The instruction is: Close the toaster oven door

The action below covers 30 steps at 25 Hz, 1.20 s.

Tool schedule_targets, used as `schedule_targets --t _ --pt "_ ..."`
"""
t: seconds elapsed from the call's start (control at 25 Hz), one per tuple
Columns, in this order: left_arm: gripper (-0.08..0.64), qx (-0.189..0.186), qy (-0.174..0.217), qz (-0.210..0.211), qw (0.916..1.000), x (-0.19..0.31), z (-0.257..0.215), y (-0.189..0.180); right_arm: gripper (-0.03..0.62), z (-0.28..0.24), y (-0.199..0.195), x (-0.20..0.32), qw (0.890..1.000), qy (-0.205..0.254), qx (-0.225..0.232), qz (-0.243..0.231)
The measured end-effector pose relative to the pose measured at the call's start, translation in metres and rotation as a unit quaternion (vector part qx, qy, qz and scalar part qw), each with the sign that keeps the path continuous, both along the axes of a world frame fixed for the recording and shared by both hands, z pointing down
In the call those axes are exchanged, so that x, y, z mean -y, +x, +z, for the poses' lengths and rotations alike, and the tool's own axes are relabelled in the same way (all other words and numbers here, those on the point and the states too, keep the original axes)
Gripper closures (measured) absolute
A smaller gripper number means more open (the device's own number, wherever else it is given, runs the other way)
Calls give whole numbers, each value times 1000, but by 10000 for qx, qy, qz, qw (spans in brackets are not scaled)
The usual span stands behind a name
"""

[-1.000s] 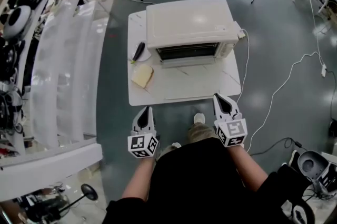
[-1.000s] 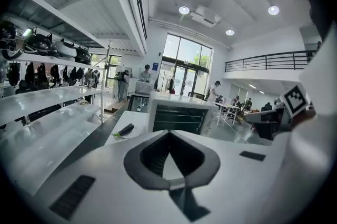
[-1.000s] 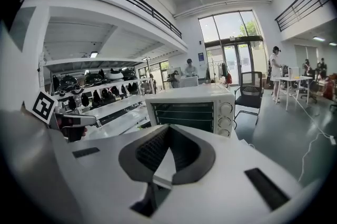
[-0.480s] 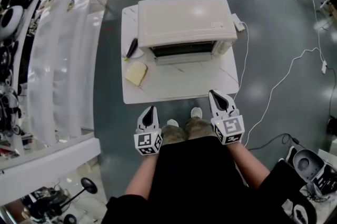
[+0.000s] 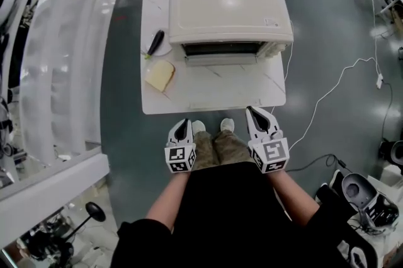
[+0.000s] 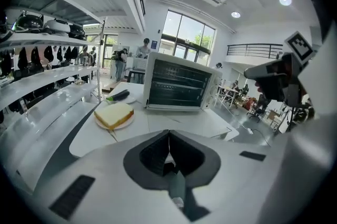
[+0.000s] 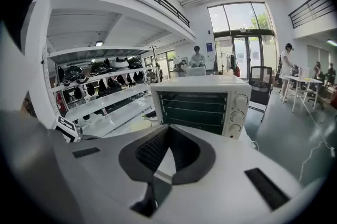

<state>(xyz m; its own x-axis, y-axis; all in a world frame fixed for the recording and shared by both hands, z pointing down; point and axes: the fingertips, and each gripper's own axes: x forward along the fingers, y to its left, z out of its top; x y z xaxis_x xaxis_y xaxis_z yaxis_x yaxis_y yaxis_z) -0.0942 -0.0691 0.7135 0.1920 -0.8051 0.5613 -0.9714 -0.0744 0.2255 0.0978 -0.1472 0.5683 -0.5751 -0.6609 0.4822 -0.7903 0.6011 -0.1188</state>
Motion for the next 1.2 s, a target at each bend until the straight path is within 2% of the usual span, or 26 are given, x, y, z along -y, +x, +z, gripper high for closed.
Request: schedule_targets --t 0.16,0.32,0.56,0.68,0.76,0.96,1.08,1.2 --pt "541 -132 -50 41 9999 1 11 -1 571 -1 -15 0 9998 134 6 -165" --pt "540 -193 -107 73 9997 4 27 -2 571 10 -27 1 9997 54 -135 -214" --pt "535 -371 -461 155 9981 12 64 0 571 19 -35 3 9995 -27 -250 -208" --pt "477 -475 -640 202 9966 11 75 3 571 24 -37 2 9994 -116 -276 -192" --pt "451 -454 -676 229 9964 17 80 3 571 27 -39 5 9992 -142 -303 -204" --pt "449 -493 -763 102 9958 32 100 5 571 34 -40 7 9980 -188 -492 -337" --pt "448 -506 -853 199 9949 38 109 11 571 38 -39 11 9978 -180 -533 -360" --pt "448 -344 -892 347 9948 40 115 15 571 39 -39 15 9976 -177 -570 -366"
